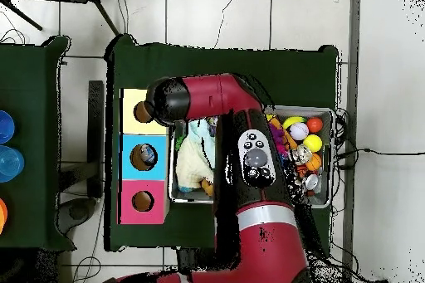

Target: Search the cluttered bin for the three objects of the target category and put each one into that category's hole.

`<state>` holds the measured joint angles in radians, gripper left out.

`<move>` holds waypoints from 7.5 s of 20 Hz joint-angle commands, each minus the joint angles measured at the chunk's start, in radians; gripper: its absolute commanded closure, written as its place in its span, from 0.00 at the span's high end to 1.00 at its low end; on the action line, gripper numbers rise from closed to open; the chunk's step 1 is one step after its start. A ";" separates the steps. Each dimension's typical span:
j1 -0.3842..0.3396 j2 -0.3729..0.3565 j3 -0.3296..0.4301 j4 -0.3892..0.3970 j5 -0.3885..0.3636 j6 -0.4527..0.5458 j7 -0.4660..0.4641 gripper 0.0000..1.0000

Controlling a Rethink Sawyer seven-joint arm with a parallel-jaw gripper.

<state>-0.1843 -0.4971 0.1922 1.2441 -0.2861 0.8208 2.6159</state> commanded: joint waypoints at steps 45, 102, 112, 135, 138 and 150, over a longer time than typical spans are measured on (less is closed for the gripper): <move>0.139 0.167 -0.266 -0.040 0.286 -0.078 0.301 1.00; 0.221 0.307 -0.426 -0.144 0.527 -0.163 0.171 1.00; 0.221 0.308 -0.426 -0.142 0.528 -0.156 0.171 1.00; 0.209 0.313 -0.414 -0.175 0.510 -0.129 0.118 1.00; 0.203 0.312 -0.405 -0.174 0.513 -0.126 0.110 1.00; 0.202 0.309 -0.399 -0.167 0.523 -0.122 0.117 0.00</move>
<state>0.0494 -0.2177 -0.2950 1.0738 0.2220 0.7343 2.6557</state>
